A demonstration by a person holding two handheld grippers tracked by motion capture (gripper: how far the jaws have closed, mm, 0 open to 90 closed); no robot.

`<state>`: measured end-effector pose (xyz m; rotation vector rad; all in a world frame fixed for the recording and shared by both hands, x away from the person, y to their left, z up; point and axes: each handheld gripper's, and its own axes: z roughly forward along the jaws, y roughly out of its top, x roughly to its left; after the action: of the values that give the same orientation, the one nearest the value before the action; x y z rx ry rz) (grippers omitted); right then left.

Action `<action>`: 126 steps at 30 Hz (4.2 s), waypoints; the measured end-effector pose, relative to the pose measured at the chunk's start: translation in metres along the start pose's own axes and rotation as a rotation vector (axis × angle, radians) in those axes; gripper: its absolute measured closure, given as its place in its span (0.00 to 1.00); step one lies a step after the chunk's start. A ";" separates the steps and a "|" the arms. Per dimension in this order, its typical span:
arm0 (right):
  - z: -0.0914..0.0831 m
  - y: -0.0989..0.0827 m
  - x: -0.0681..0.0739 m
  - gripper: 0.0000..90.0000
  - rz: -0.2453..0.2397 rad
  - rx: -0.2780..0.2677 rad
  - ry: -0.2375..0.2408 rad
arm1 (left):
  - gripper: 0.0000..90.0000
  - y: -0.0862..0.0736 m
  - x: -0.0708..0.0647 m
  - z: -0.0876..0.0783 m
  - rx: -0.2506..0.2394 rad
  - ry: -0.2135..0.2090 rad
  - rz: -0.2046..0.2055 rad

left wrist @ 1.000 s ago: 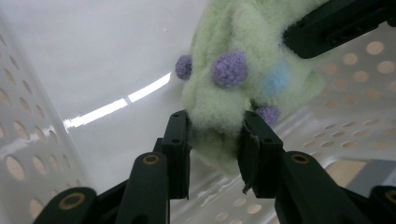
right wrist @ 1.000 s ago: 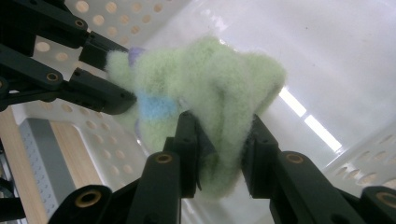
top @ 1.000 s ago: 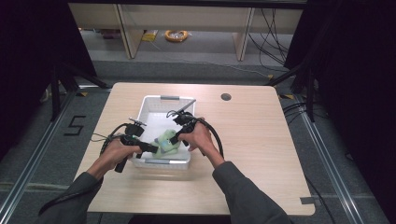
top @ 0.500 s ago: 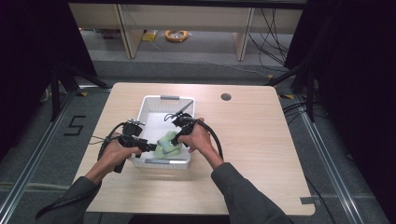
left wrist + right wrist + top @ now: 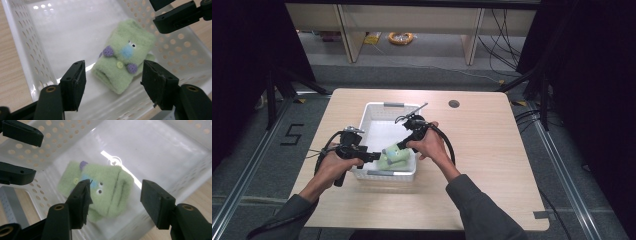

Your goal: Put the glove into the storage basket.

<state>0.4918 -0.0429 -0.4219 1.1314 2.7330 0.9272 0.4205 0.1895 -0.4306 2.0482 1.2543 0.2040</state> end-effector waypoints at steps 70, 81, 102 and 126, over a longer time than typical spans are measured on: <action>-0.148 -0.233 -0.014 0.28 0.102 -0.266 -0.122 | 0.22 -0.099 -0.117 -0.012 -0.149 -0.199 0.139; -0.140 -0.251 -0.011 0.27 0.149 -0.253 -0.092 | 0.21 -0.106 -0.113 -0.008 -0.126 -0.194 0.151; -0.128 -0.275 -0.004 0.22 0.119 -0.273 -0.086 | 0.21 -0.124 -0.108 0.005 -0.109 -0.192 0.153; -0.118 -0.311 0.005 0.19 0.139 -0.246 -0.061 | 0.17 -0.140 -0.116 0.013 -0.092 -0.203 0.236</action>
<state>0.2622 -0.2723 -0.4926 1.2889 2.4341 1.1857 0.2663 0.1253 -0.5045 2.0769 0.8652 0.1549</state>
